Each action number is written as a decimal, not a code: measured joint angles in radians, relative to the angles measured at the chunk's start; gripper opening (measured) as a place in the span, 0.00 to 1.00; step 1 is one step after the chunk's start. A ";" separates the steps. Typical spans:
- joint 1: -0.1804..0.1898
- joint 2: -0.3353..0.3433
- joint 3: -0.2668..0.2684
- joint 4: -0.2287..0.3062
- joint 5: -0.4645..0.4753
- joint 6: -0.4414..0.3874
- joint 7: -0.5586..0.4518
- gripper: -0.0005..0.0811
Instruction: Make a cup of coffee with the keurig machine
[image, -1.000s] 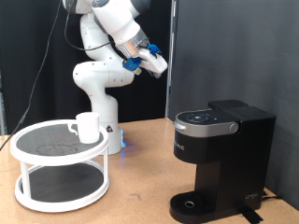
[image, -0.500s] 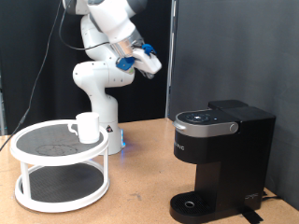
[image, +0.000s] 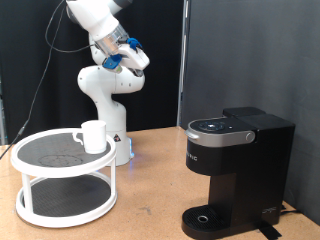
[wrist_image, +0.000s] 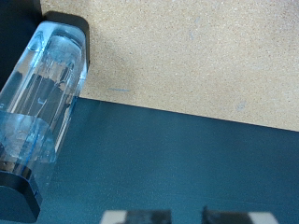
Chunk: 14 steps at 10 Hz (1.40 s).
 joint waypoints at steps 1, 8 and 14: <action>-0.003 0.002 0.001 -0.001 0.000 0.008 0.016 0.01; -0.096 0.015 -0.136 0.032 -0.124 -0.021 -0.045 0.01; -0.105 0.015 -0.202 0.045 -0.178 -0.026 -0.080 0.01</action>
